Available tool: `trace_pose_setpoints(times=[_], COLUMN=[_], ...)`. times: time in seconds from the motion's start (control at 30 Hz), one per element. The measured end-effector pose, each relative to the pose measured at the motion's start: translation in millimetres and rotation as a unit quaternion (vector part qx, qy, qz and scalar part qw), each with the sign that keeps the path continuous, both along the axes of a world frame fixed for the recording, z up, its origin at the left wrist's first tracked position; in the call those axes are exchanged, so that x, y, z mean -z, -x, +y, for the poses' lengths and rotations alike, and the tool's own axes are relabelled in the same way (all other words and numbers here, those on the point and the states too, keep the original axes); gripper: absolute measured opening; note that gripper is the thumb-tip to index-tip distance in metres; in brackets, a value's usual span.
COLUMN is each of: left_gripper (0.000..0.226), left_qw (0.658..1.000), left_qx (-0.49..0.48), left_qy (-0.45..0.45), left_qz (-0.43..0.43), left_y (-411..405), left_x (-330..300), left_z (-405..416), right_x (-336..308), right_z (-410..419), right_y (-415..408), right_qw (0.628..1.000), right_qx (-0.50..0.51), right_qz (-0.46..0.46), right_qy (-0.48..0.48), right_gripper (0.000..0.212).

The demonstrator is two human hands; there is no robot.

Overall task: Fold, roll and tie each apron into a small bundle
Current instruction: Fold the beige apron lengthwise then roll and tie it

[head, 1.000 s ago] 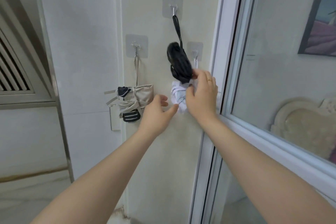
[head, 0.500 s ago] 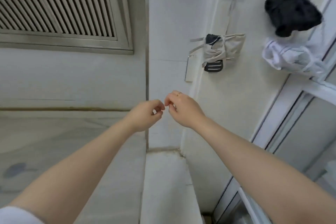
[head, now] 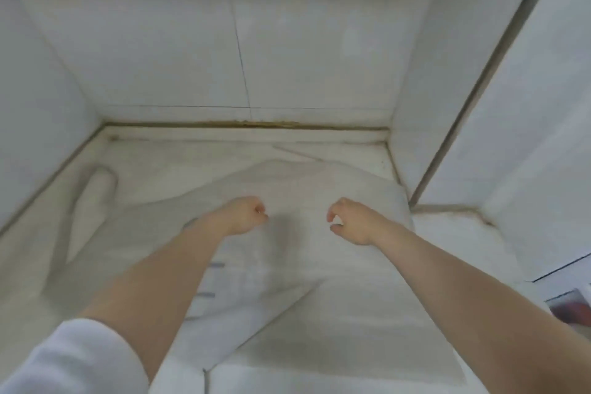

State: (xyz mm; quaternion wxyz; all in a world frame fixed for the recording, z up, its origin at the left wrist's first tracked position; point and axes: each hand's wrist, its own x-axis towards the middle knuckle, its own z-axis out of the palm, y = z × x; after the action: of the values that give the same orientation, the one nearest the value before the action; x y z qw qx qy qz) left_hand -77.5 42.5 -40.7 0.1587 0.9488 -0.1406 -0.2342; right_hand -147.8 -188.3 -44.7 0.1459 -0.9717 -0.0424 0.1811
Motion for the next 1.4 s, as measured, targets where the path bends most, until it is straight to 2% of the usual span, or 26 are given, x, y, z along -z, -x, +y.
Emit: trace_pose_setpoints(times=[0.13,0.2,0.27,0.33,0.37,0.5,0.67,0.77,0.83,0.9,0.93,1.0,1.03,1.1,1.17,1.23,1.33,1.4], left_gripper=[0.046,0.048,0.065,0.089,0.094,0.093,0.09,0.087,0.088,0.088,0.083,0.057,0.044,0.031,0.036,0.05,0.074,0.08], left_qw=[0.994,0.998,0.995,0.99,0.987,0.99,0.991,0.992,0.993,0.995,0.995,0.988,0.985,0.982,0.978,0.976,0.98,0.984], left_qx=[0.036,0.048,0.076,0.014,-0.013,-0.045,-0.045,-0.033,-0.034,-0.039,-0.029,0.042,0.088,0.159,0.202,0.218,0.194,0.172], left_qy=[-0.082,-0.042,-0.067,-0.124,-0.128,-0.107,-0.108,-0.12,-0.115,-0.094,-0.086,-0.044,0.004,0.075,0.056,0.007,0.002,0.003], left_qz=[0.058,0.013,-0.017,0.071,0.093,0.083,0.059,0.029,0.013,-0.01,-0.048,-0.141,-0.145,-0.065,0.001,0.008,0.04,0.049], left_y=[4,5,-1,0,-2,-17,-54,-75,-82,-78,-73,-59,-51,-34,-17,-6,4,8], left_x=[44,56,71,85,91,90,103,106,108,106,106,101,98,89,79,76,73,70], left_z=[56,74,98,112,117,113,124,132,134,129,125,114,108,99,92,87,87,90], right_x=[47,60,69,73,77,80,87,88,85,83,81,77,75,75,78,79,73,57], right_z=[46,59,71,77,81,82,84,95,110,120,122,114,108,97,97,104,107,102], right_y=[-4,-7,-18,-26,-30,-46,-85,-92,-88,-77,-72,-62,-58,-52,-47,-43,-46,-45], right_qw=[0.995,0.991,0.989,0.985,0.982,0.979,0.981,0.982,0.987,0.992,0.993,0.989,0.986,0.982,0.983,0.987,0.996,0.998], right_qx=[0.008,0.022,0.049,0.066,0.062,0.06,0.062,0.106,0.048,-0.051,-0.088,-0.139,-0.154,-0.169,-0.173,-0.155,-0.091,-0.038], right_qz=[0.098,0.118,0.106,0.117,0.13,0.137,0.117,0.067,-0.023,-0.059,-0.041,0.023,0.052,0.075,0.039,0.011,0.025,0.024], right_qy=[0.016,0.059,0.091,0.108,0.125,0.14,0.14,0.141,0.151,0.099,0.068,0.036,0.036,0.05,0.049,0.05,0.008,-0.034], right_gripper=[0.051,0.059,0.063,0.073,0.082,0.112,0.114,0.107,0.086,0.062,0.059,0.067,0.07,0.069,0.051,0.033,0.028,0.02])
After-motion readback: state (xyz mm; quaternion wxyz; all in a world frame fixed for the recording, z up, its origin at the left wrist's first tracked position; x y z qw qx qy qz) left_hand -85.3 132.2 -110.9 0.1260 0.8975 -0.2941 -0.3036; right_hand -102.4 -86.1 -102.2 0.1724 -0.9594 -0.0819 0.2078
